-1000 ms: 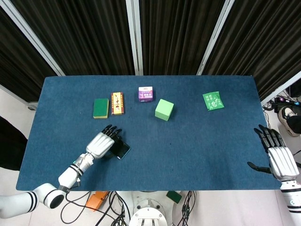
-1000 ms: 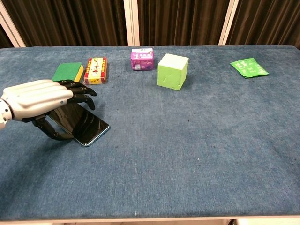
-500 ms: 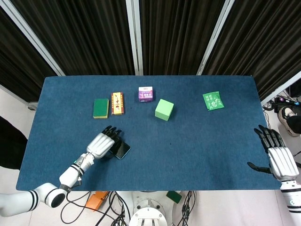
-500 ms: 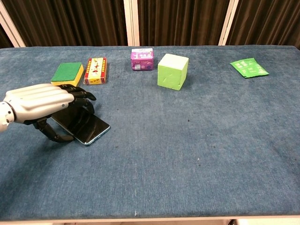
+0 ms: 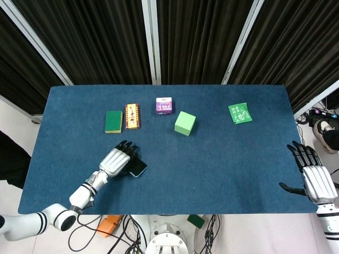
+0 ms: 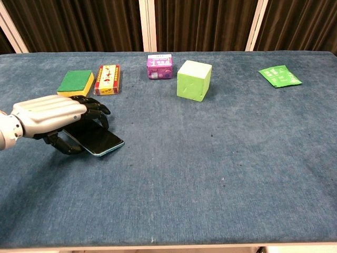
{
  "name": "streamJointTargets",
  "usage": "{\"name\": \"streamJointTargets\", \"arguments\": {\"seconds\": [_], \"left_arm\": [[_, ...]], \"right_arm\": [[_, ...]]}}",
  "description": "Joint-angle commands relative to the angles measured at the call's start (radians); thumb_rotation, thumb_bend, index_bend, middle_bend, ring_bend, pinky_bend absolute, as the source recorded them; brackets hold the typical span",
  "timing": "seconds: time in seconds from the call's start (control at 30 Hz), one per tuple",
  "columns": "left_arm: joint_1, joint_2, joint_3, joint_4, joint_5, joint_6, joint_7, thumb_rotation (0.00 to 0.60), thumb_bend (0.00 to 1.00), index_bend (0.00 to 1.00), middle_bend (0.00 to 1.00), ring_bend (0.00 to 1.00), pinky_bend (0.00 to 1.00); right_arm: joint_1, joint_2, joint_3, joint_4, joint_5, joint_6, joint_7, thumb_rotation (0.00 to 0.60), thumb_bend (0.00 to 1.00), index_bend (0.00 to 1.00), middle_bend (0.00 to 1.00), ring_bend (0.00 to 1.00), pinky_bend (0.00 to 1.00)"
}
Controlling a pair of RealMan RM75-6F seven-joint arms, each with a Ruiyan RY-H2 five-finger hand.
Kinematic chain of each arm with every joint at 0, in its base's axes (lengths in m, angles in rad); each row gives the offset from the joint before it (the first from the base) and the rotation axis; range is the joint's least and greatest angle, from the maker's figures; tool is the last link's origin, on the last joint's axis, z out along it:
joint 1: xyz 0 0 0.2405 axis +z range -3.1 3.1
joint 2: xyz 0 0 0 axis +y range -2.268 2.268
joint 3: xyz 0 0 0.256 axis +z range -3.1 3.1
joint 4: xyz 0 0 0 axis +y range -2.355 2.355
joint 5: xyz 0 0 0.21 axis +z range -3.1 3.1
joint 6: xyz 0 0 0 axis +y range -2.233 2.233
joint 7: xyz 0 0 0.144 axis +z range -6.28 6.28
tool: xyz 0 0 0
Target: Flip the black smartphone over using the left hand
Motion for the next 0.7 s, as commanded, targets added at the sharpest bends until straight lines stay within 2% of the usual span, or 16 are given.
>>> {"name": "streamJointTargets", "arguments": {"seconds": [0.03,0.17,0.37,0.47,0.63,0.7], "left_arm": [[0.003,0.014,0.004,-0.027,0.008,0.018,-0.001,0.6,0.53,0.55,0.14,0.01,0.04],[0.006,0.065,0.012,-0.121,-0.017,0.007,0.033,0.6,0.58,0.61,0.16,0.02,0.04],[-0.009,0.104,0.003,-0.223,-0.084,-0.01,0.149,0.6,0.6,0.63,0.17,0.03,0.04],[-0.031,0.107,-0.007,-0.239,-0.126,-0.036,0.188,0.6,0.59,0.54,0.17,0.03,0.04],[-0.063,0.105,-0.025,-0.25,-0.193,-0.062,0.237,0.6,0.57,0.32,0.16,0.03,0.04],[-0.073,0.104,-0.031,-0.252,-0.219,-0.066,0.248,0.6,0.57,0.27,0.16,0.02,0.04]], "right_arm": [[0.0,0.001,0.0,-0.001,0.001,0.0,-0.001,0.6,0.15,0.0,0.0,0.0,0.0],[0.0,0.0,0.001,0.0,0.001,-0.001,0.001,0.6,0.15,0.0,0.0,0.0,0.0],[-0.001,-0.003,-0.001,0.009,-0.001,-0.001,0.011,0.6,0.15,0.0,0.0,0.0,0.0],[-0.005,-0.004,-0.002,0.016,0.0,0.003,0.02,0.6,0.15,0.0,0.0,0.0,0.0],[-0.013,-0.007,-0.004,0.032,0.004,0.01,0.039,0.6,0.15,0.0,0.0,0.0,0.0],[-0.015,-0.009,-0.005,0.039,0.005,0.011,0.046,0.6,0.15,0.0,0.0,0.0,0.0]]}}
